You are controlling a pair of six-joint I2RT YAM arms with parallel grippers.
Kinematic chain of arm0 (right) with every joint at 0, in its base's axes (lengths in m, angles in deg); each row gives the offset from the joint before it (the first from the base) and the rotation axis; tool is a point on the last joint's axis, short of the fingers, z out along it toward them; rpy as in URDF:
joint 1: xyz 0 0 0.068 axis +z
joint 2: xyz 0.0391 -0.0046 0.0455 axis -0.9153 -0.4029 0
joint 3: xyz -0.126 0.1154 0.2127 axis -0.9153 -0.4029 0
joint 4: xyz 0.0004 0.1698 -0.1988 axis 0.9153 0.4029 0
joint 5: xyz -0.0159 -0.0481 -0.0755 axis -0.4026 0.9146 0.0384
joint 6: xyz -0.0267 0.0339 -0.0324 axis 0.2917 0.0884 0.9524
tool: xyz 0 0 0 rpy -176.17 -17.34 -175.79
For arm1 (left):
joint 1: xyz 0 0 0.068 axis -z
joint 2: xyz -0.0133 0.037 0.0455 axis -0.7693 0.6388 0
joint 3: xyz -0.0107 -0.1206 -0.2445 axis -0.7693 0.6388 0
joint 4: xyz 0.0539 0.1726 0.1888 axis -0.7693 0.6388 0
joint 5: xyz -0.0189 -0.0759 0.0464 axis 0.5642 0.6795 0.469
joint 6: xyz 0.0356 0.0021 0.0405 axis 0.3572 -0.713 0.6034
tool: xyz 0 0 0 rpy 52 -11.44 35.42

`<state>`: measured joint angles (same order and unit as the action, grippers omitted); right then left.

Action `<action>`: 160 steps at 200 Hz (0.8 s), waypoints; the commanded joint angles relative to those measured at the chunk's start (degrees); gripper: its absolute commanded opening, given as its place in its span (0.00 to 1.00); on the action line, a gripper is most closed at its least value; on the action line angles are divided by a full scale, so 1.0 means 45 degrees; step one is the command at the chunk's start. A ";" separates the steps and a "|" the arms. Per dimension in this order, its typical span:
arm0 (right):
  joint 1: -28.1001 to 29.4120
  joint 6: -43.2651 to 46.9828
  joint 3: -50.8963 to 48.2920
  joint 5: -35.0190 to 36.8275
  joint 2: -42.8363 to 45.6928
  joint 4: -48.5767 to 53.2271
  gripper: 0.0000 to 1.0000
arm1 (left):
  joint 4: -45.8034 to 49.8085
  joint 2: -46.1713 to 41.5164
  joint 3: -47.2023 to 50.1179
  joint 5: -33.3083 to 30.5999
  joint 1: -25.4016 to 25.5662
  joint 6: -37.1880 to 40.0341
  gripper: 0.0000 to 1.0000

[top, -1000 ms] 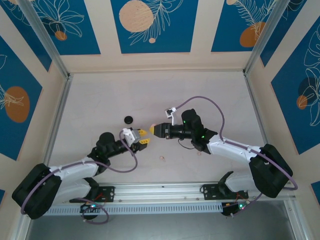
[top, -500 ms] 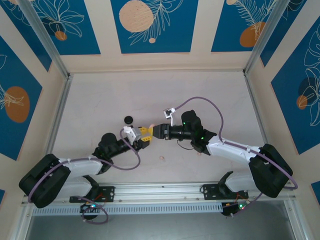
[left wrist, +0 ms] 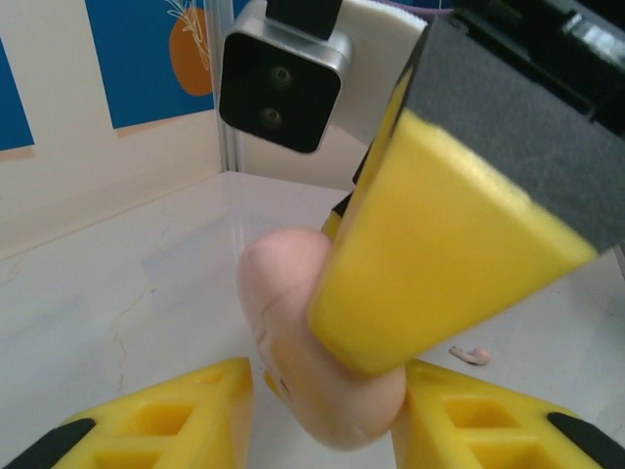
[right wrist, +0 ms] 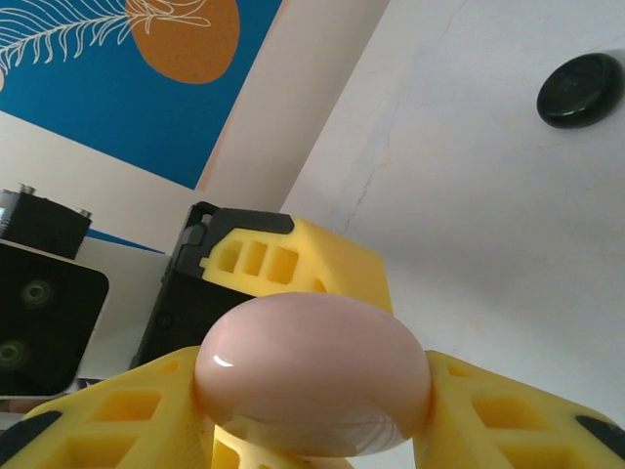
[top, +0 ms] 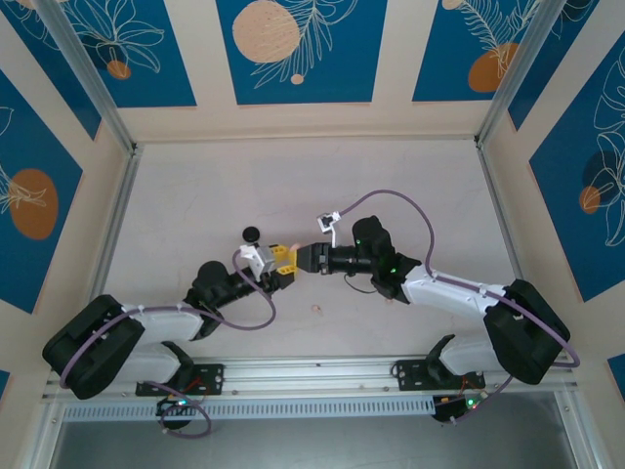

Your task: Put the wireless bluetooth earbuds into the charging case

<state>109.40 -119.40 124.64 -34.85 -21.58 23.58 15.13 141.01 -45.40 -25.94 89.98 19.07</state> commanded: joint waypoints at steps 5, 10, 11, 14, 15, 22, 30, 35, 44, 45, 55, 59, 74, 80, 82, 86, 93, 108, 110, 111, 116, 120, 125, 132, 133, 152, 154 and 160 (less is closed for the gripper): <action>0.0136 -0.0086 -0.0121 -0.0174 -0.0112 -0.0294 0.48 | -0.0668 0.0097 -0.0301 0.0119 0.0194 -0.0292 0.39; 0.0136 -0.0094 -0.0124 -0.0174 -0.0103 -0.0270 0.48 | -0.0671 0.0090 -0.0319 0.0125 0.0205 -0.0312 0.39; 0.0136 -0.0084 -0.0129 -0.0174 -0.0109 -0.0276 0.48 | -0.0674 0.0087 -0.0319 0.0125 0.0205 -0.0313 0.39; 0.0151 -0.0076 -0.0132 -0.0174 -0.0110 -0.0274 0.48 | -0.0671 0.0084 -0.0320 0.0127 0.0222 -0.0323 0.39; 0.0153 -0.0075 -0.0134 -0.0174 -0.0103 -0.0268 0.48 | -0.0665 0.0084 -0.0320 0.0126 0.0224 -0.0318 0.39; 0.0156 -0.0085 -0.0119 -0.0174 -0.0092 -0.0282 0.50 | -0.0644 0.0085 -0.0329 0.0115 0.0225 -0.0348 0.38; 0.0167 -0.0074 -0.0128 -0.0174 -0.0088 -0.0285 0.50 | -0.0618 0.0089 -0.0348 0.0069 0.0220 -0.0370 0.35; 0.0175 -0.0079 -0.0135 -0.0174 -0.0060 -0.0282 0.50 | -0.0587 0.0067 -0.0339 0.0038 0.0225 -0.0391 0.33; 0.0164 -0.0057 -0.0131 -0.0174 -0.0044 -0.0248 0.51 | -0.0535 0.0027 -0.0339 0.0008 0.0224 -0.0420 0.28; 0.0160 -0.0046 -0.0133 -0.0174 -0.0031 -0.0246 0.51 | -0.0538 0.0016 -0.0339 0.0008 0.0215 -0.0425 0.27; 0.0185 0.0015 -0.0130 -0.0174 0.0000 -0.0210 0.51 | -0.0494 -0.0027 -0.0320 0.0050 0.0231 -0.0425 0.22; 0.0177 0.0054 -0.0150 -0.0174 0.0029 -0.0199 0.52 | -0.0471 -0.0048 -0.0320 0.0083 0.0225 -0.0395 0.20; 0.0186 0.0358 -0.0205 -0.0184 0.0180 -0.0119 0.56 | -0.0256 -0.0116 -0.0339 0.0274 0.0223 -0.0382 0.16; 0.0175 0.0587 -0.0213 -0.0143 0.0331 -0.0043 0.58 | -0.0098 -0.0167 -0.0367 0.0365 0.0215 -0.0391 0.14; 0.0175 0.0662 -0.0233 -0.0113 0.0406 -0.0003 0.59 | -0.0050 -0.0179 -0.0375 0.0400 0.0218 -0.0391 0.14; 0.0175 0.0841 -0.0244 -0.0060 0.0534 0.0120 0.61 | 0.0095 -0.0214 -0.0396 0.0441 0.0220 -0.0391 0.13; 0.0175 0.1211 -0.0267 0.0079 0.0798 0.0359 0.64 | 0.0384 -0.0275 -0.0463 0.0572 0.0220 -0.0381 0.12; 0.0089 0.2194 -0.0274 0.0223 0.1446 0.1067 0.68 | 0.0940 -0.0378 -0.0606 0.0925 0.0205 -0.0294 0.10; 0.0056 0.2334 -0.0272 0.0233 0.1540 0.1169 0.68 | 0.0981 -0.0393 -0.0621 0.0955 0.0205 -0.0279 0.09; 0.0047 0.2399 -0.0272 0.0234 0.1591 0.1215 0.68 | 0.1001 -0.0399 -0.0626 0.0969 0.0205 -0.0277 0.09; -0.0012 0.2764 -0.0237 0.0235 0.1830 0.1481 0.69 | 0.1084 -0.0409 -0.0647 0.1074 0.0196 -0.0259 0.09; -0.0074 0.3061 -0.0266 0.0254 0.2020 0.1665 0.69 | 0.1108 -0.0415 -0.0651 0.1169 0.0183 -0.0255 0.09; -0.0121 0.3434 -0.0289 0.0289 0.2278 0.1848 0.69 | 0.1112 -0.0431 -0.0652 0.1263 0.0183 -0.0222 0.08; -0.0210 0.3897 -0.0391 0.0312 0.2649 0.2003 0.70 | 0.1085 -0.0459 -0.0632 0.1417 0.0167 -0.0213 0.08; -0.0222 0.3962 -0.0390 0.0313 0.2702 0.2023 0.70 | 0.1073 -0.0451 -0.0632 0.1455 0.0167 -0.0214 0.08; -0.0586 0.5033 -0.0459 0.0012 0.3576 0.2419 0.72 | 0.0957 -0.0476 -0.0637 0.2089 0.0109 -0.0218 0.08; -0.0616 0.5143 -0.0436 -0.0030 0.3678 0.2508 0.72 | 0.0951 -0.0466 -0.0648 0.2159 0.0093 -0.0216 0.08; -0.0706 0.5505 -0.0405 -0.0150 0.3915 0.2754 0.72 | 0.0938 -0.0479 -0.0661 0.2379 0.0068 -0.0215 0.08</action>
<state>107.72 -104.59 122.94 -34.15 -8.53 32.85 18.24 139.24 -47.65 -20.60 90.44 18.06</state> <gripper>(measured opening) 0.717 0.181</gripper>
